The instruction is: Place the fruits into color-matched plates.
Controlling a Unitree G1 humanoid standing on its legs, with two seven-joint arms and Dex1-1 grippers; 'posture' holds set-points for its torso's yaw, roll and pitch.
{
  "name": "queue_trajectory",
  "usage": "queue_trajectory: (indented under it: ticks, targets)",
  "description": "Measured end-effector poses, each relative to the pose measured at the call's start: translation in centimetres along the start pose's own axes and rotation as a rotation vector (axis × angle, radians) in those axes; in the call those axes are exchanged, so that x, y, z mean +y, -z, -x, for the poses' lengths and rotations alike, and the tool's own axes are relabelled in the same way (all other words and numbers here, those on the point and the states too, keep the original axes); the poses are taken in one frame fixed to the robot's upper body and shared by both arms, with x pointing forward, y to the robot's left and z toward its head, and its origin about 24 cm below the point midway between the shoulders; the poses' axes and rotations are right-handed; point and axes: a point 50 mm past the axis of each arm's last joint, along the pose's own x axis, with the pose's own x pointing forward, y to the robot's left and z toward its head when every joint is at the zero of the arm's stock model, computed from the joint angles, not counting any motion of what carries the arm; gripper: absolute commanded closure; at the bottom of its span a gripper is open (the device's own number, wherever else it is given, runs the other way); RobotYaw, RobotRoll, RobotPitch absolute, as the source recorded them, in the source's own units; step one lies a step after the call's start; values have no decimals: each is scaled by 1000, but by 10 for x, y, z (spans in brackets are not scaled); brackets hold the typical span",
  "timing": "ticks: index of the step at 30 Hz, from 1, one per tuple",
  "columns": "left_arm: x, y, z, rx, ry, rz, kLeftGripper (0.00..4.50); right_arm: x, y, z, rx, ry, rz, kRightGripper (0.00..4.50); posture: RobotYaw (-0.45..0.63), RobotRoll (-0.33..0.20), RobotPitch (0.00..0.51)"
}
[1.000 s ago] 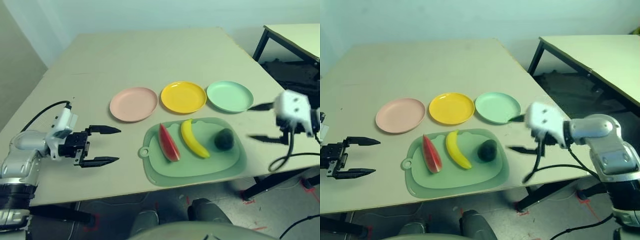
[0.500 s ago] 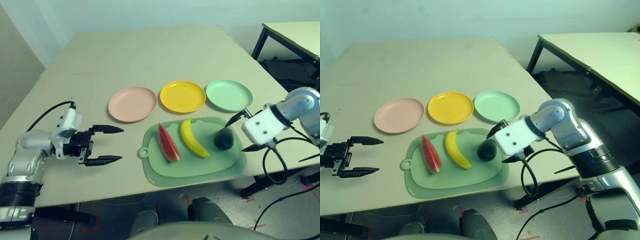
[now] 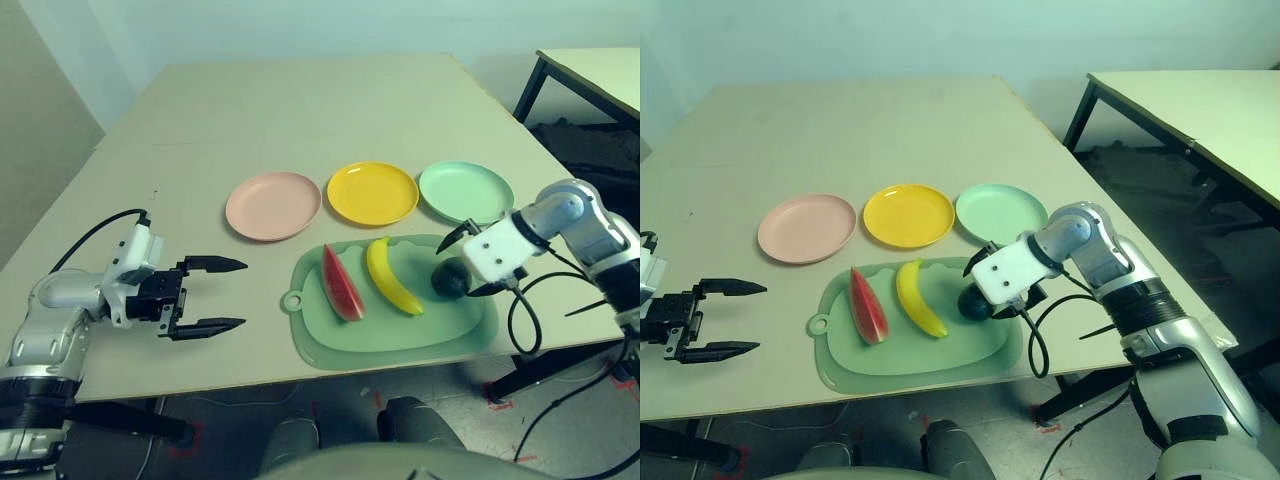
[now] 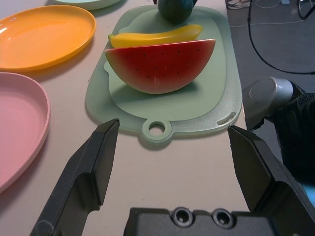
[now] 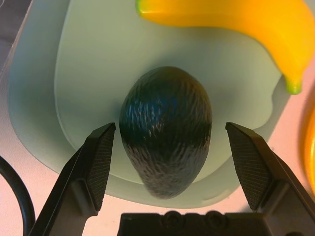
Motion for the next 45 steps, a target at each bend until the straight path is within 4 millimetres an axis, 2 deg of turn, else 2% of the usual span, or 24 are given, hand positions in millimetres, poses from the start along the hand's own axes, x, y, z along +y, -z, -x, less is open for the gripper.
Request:
queue_trajectory:
  ticks: [2, 5, 15, 18, 21, 22, 24, 30, 32, 39, 45]
  targets:
    - [0, 0, 0, -3, -3, 0, 0, 2, 2, -2, -1, -8, -14, 617, -41, 0, 10]
    - [-1, 1, 0, -2, -3, 2, 0, 4, 3, -4, -4, -13, -27, 1573, -44, 0, 10]
    - [-2, 1, 0, 1, 1, -9, 0, 3, 6, 0, -17, -17, -92, 1601, -56, 0, 0]
    - [-1, 2, 1, 4, -10, -6, 0, -20, 10, 24, 16, 74, -126, 1601, -50, 0, 0]
    - [1, 1, 2, -4, -38, -6, 0, -52, 24, 63, 142, 303, -180, 1601, -45, 0, 0]
    - [2, 1, 2, -5, -46, -6, 0, -57, 31, 75, 193, 383, -208, 1601, -45, 0, 0]
    - [2, 1, 4, -6, -57, -2, 0, -62, 43, 83, 254, 473, -265, 1601, -35, 0, 4]
    - [1, 3, 4, -7, -66, 7, 0, -53, 75, 62, 430, 548, -423, 1601, -16, 0, 11]
    - [0, 3, 5, -5, -76, 9, 0, -49, 81, 58, 468, 552, -451, 1601, -1, 0, 16]
    - [-4, 2, 9, -3, -111, 11, 0, -48, 84, 46, 494, 542, -481, 1601, 21, 0, 21]
    - [6, -1, 15, -21, -279, 61, 0, -49, 84, 44, 496, 538, -483, 1601, 22, 0, 19]
